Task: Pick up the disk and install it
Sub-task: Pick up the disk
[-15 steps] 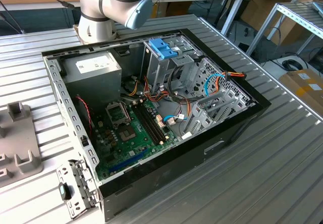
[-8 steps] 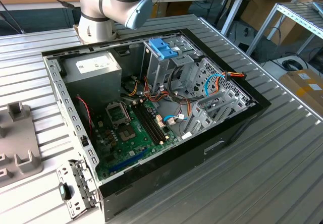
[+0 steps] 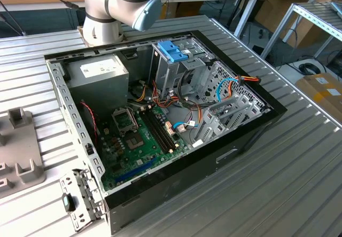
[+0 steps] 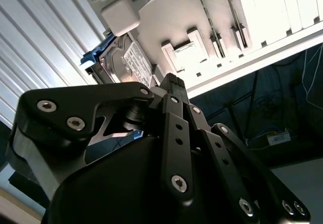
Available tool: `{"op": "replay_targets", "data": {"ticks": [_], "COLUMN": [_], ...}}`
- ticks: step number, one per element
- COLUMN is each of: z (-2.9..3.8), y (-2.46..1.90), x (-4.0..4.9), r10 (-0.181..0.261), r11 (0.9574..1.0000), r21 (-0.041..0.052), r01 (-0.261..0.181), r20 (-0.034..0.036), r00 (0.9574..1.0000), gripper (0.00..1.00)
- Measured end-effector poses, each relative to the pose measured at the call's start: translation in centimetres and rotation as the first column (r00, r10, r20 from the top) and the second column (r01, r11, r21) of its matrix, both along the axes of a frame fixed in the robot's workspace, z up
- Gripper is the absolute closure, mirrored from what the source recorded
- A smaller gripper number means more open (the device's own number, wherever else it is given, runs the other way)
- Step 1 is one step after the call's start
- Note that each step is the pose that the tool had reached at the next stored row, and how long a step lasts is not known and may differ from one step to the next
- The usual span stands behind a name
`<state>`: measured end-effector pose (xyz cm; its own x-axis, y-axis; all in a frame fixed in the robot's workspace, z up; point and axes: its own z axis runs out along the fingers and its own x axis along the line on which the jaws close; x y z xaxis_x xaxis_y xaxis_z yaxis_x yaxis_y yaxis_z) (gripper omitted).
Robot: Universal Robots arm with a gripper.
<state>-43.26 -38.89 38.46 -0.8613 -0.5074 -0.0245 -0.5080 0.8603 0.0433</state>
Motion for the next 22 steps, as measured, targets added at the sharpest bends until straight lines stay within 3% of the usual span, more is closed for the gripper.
{"op": "replay_targets", "data": {"ticks": [22], "z": [0.0], "y": [0.0], "x": [0.0], "r10": [0.072], "r11": [0.9974], "r21": [0.0], "r01": [-0.072], "r20": [0.0], "r00": [0.9974], "gripper": [0.9]}}
